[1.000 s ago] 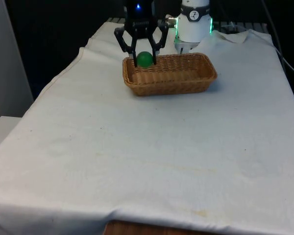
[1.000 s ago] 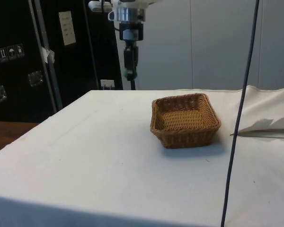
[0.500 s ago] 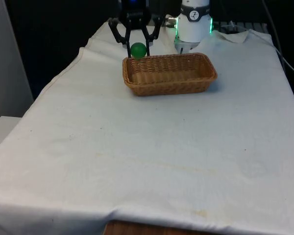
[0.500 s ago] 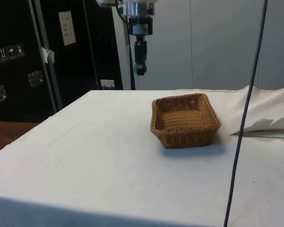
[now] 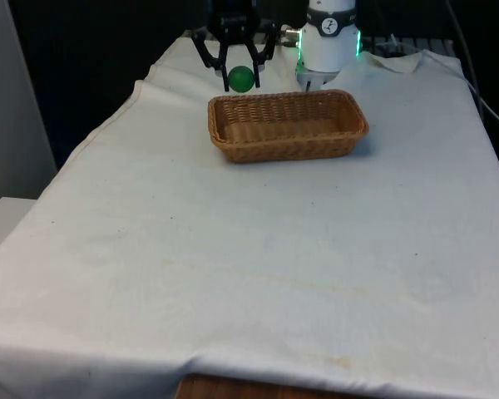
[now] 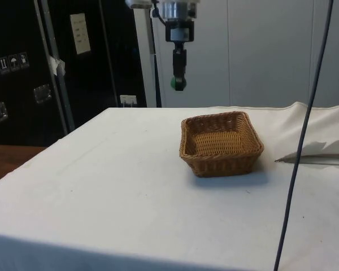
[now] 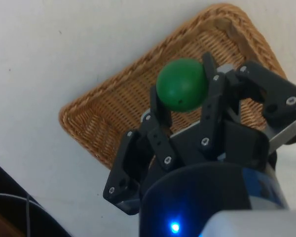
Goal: Pick up the ball and place it into the basket.
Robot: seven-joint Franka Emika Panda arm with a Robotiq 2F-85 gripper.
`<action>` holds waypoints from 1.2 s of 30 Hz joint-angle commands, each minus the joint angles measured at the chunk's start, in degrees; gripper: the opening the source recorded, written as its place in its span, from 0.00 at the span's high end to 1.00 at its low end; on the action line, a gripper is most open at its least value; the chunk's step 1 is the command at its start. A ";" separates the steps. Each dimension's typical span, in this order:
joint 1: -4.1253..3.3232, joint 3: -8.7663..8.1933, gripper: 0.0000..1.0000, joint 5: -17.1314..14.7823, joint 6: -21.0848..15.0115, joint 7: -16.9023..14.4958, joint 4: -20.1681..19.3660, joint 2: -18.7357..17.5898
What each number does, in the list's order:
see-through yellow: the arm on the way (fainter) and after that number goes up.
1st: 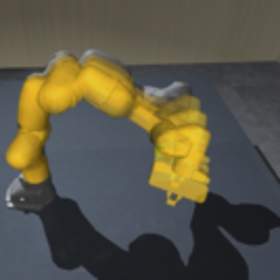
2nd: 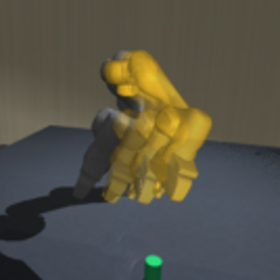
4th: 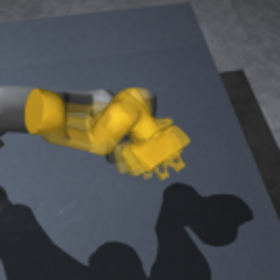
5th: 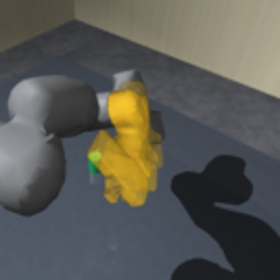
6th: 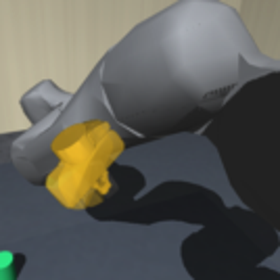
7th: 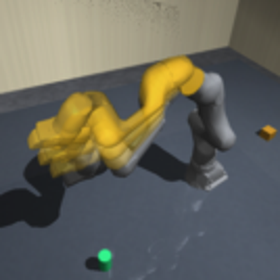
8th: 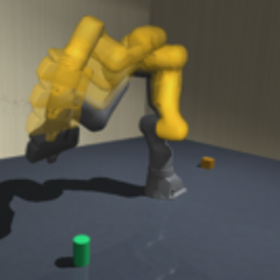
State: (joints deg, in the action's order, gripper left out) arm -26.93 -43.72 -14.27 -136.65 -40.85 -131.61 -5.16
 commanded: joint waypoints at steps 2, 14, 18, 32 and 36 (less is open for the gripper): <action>-0.11 -0.40 0.97 1.66 -1.83 0.63 -2.29 1.38; -0.06 -0.11 0.97 2.46 -6.42 0.57 -8.59 2.86; -0.06 0.17 0.97 2.41 -9.00 0.46 -11.29 2.86; -0.11 2.01 0.97 0.97 -17.07 0.74 -18.68 2.29; -0.06 2.18 0.97 0.97 -17.07 0.97 -18.74 2.41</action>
State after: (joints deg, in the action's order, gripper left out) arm -26.93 -41.54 -13.24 -153.55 -40.05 -150.34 -2.75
